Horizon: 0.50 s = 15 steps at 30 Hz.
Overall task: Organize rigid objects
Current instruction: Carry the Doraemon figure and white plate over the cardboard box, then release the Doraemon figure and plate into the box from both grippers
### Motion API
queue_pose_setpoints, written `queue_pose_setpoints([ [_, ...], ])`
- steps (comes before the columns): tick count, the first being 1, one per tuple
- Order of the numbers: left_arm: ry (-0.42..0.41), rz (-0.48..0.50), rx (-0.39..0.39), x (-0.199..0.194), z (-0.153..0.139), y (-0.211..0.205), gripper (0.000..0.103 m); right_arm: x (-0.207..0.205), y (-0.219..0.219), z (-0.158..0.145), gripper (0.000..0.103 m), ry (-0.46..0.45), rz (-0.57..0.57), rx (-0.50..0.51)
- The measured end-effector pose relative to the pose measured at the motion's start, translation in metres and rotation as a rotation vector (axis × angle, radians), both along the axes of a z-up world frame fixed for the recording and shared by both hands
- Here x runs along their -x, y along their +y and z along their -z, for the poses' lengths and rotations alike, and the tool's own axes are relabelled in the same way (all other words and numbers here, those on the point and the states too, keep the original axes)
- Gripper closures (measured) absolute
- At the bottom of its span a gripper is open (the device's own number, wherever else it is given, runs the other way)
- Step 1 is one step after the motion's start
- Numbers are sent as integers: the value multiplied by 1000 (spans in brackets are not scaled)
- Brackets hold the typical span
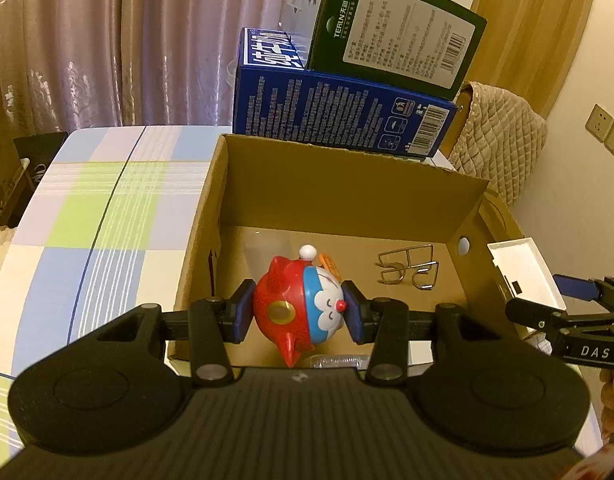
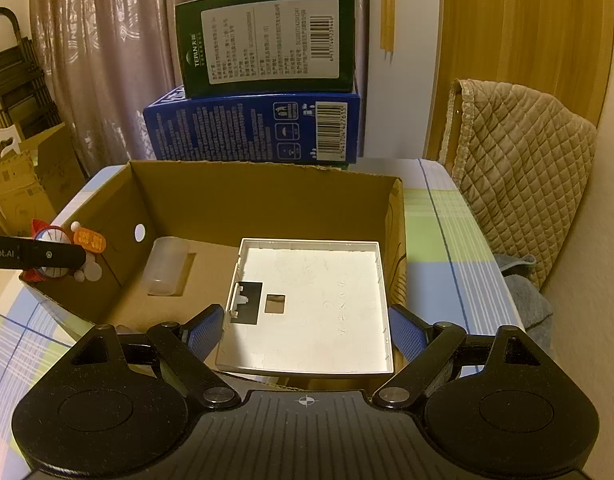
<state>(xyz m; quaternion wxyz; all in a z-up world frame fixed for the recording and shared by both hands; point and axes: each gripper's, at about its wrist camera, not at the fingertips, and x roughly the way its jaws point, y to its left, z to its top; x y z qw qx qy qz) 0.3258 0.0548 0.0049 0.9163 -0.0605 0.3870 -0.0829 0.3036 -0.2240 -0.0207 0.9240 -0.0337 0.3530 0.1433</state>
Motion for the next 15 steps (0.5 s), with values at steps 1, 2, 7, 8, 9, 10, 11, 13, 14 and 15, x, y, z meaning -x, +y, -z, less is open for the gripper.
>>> queue_pose_setpoints([
  [1, 3, 2, -2, 0, 1, 0, 63, 0, 0, 0, 19, -1, 0, 1],
  [2, 5, 2, -3, 0, 2, 0, 63, -1, 0, 0, 19, -1, -1, 1],
  [7, 14, 1, -8, 1, 5, 0, 63, -1, 0, 0, 19, -3, 0, 2],
  [8, 17, 0, -8, 1, 6, 0, 63, -1, 0, 0, 19, -3, -1, 1],
  [9, 18, 0, -7, 2, 6, 0, 63, -1, 0, 0, 19, -3, -1, 1],
  [10, 21, 0, -7, 2, 7, 0, 63, -1, 0, 0, 19, -2, -1, 3],
  [11, 24, -1, -5, 2, 7, 1, 63, -1, 1, 0, 18, -1, -1, 2],
  [13, 24, -5, -6, 2, 7, 1, 63, -1, 0, 0, 18, 4, 0, -4],
  [14, 20, -6, -1, 3, 7, 2, 65, -1, 1, 0, 18, 4, 1, -5],
  [15, 17, -8, 4, 3, 6, 3, 65, -1, 1, 1, 18, 4, 1, -5],
])
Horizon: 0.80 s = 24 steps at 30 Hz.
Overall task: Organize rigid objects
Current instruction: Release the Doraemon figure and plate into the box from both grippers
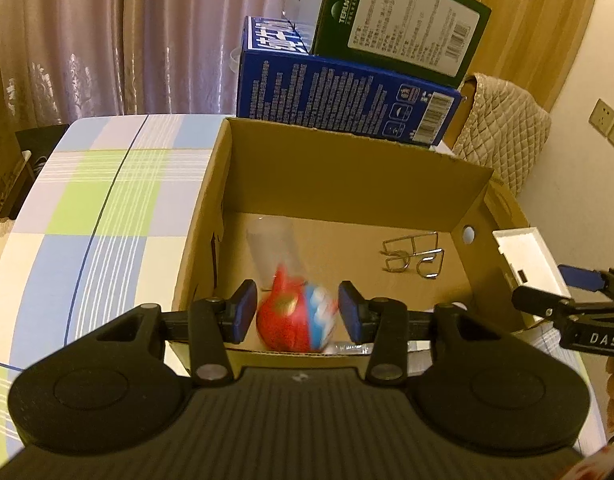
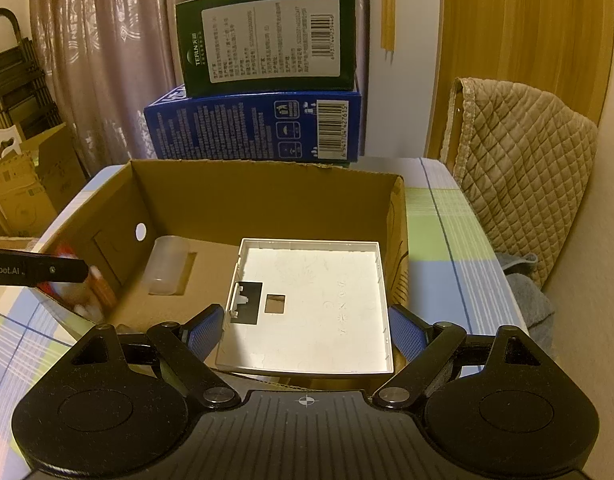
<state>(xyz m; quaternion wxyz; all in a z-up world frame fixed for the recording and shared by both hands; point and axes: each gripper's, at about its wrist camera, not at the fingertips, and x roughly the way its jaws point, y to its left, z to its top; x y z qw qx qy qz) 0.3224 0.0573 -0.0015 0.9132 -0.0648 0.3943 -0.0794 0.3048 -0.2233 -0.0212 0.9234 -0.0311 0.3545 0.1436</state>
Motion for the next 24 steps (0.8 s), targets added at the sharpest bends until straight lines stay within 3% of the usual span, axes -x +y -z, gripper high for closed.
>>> queue_pose_setpoints([
  [16, -29, 7, -14, 12, -8, -2, 64, 1, -1, 2, 18, 7, -15, -10],
  [24, -50, 11, 9, 32, -18, -2, 48, 26, -10, -8, 18, -97, -4, -20],
])
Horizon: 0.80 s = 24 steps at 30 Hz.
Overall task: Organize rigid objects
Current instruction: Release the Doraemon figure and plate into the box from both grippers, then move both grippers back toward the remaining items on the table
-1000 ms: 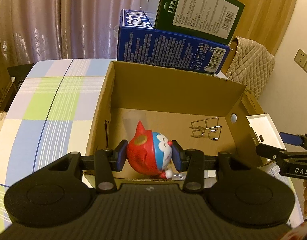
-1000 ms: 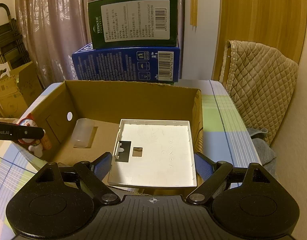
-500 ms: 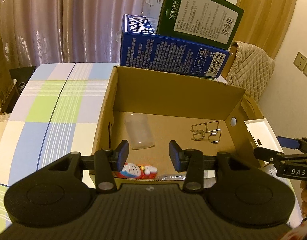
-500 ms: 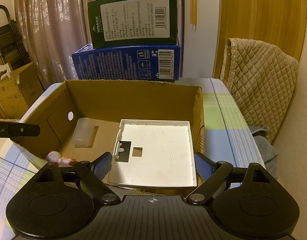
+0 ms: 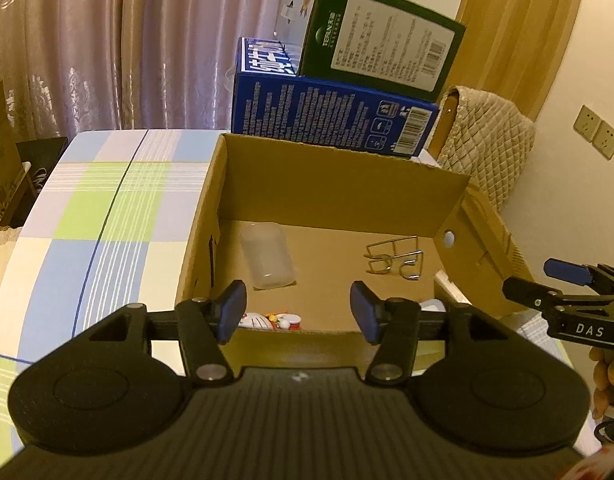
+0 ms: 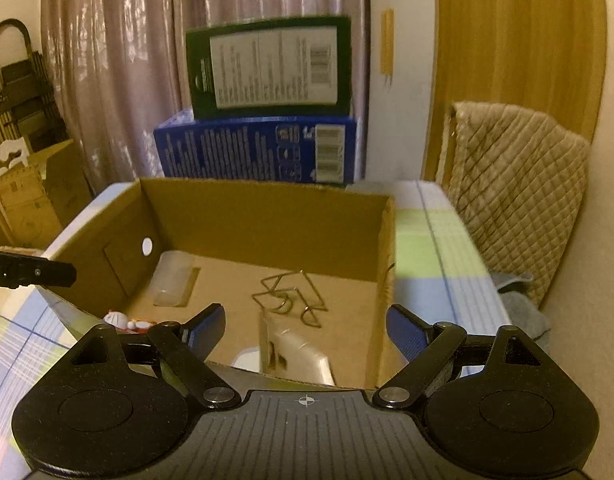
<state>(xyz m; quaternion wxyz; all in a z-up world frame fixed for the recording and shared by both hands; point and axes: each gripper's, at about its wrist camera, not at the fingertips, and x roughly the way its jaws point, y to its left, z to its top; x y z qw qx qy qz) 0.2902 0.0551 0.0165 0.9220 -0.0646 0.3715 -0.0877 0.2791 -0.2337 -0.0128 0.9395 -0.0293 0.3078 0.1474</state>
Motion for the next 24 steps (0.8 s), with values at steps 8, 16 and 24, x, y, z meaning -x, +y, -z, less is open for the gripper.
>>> queue_pose_setpoints([
  [8, -17, -12, 50, 48, -11, -2, 43, 60, -18, -18, 18, -37, 43, -70],
  [16, -31, -32, 47, 112, -17, -10, 37, 132, -41, -13, 18, 37, 117, -139],
  [24, -19, -62, 2, 171, -11, -12, 28, 187, -54, -9, 18, 77, 128, -140],
])
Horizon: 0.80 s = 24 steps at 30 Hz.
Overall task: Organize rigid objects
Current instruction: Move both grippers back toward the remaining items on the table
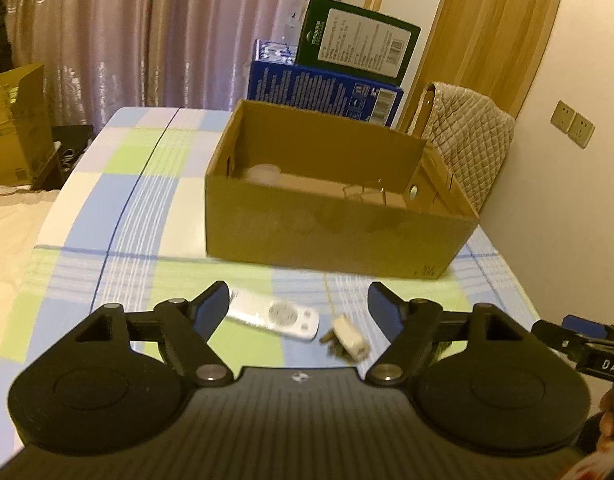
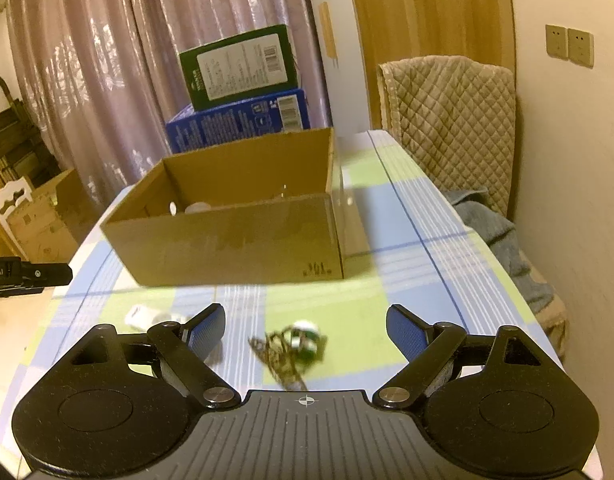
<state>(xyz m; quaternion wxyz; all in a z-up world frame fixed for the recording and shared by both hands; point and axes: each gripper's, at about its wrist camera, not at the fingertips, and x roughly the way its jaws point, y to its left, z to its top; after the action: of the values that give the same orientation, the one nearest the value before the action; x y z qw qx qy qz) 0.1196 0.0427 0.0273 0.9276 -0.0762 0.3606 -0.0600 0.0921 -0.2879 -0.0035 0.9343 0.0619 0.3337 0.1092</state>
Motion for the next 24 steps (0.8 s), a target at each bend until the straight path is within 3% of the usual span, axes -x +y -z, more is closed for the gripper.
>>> queue_pose_setpoints([
  [10, -26, 19, -105, 52, 8, -14, 22, 45, 4, 5, 18, 6, -47, 30],
  [24, -1, 62, -138, 81, 17, -33, 18, 67, 7, 15, 18, 34, -69, 37],
])
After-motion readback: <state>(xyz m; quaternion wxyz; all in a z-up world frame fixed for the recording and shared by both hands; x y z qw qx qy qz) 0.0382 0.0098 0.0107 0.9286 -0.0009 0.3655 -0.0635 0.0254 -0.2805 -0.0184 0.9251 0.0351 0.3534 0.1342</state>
